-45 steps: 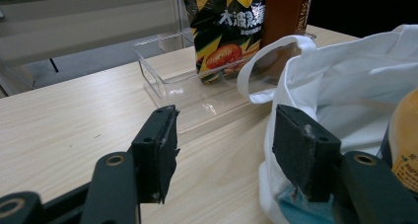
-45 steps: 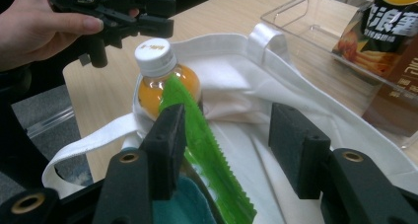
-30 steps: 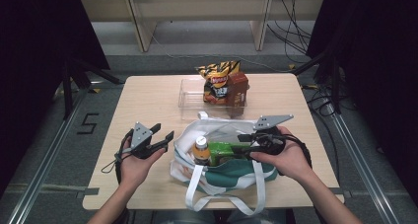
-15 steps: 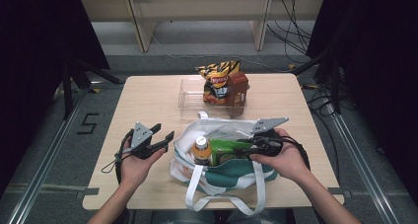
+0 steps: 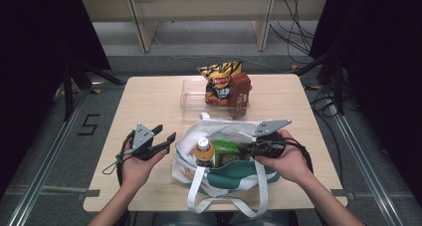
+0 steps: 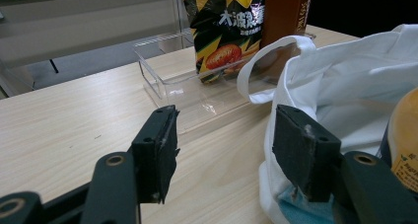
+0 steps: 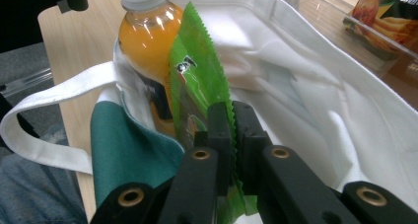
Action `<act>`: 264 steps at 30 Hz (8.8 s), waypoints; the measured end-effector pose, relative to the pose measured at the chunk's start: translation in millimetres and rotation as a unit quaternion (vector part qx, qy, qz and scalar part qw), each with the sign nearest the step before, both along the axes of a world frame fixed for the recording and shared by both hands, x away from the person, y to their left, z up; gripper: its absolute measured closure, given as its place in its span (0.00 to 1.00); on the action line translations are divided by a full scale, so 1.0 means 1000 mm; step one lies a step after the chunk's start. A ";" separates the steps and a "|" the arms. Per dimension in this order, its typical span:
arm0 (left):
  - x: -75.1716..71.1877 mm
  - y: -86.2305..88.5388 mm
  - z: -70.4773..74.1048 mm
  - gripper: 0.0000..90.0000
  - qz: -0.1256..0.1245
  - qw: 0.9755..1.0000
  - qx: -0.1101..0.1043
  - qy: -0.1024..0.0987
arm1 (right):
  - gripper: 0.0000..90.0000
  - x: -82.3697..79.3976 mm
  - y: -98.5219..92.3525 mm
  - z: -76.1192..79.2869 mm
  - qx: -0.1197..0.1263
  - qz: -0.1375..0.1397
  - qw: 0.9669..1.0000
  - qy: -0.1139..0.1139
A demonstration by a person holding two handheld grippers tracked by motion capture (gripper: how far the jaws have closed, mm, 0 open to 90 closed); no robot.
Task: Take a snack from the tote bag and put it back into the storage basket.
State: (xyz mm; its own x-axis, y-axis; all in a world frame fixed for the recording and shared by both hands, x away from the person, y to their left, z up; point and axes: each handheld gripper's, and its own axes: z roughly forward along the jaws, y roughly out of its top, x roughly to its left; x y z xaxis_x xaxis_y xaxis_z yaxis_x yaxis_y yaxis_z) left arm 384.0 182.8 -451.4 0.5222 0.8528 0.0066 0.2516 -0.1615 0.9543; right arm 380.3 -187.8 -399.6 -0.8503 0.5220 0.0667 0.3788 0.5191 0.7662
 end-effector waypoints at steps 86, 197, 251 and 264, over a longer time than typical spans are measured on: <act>0.000 0.001 0.001 0.47 0.005 1.000 0.001 0.001 | 1.00 -0.010 -0.015 0.054 0.049 -0.043 0.984 -0.166; 0.001 0.001 0.000 0.47 0.002 1.000 -0.004 0.002 | 1.00 0.110 0.048 0.090 0.047 -0.102 0.965 -0.236; 0.001 0.002 -0.001 0.47 0.004 1.000 -0.006 0.004 | 1.00 0.138 0.069 0.066 0.004 -0.119 0.961 -0.249; 0.001 0.002 -0.001 0.47 0.004 1.000 -0.004 0.005 | 1.00 0.142 0.069 0.056 0.000 -0.123 0.964 -0.236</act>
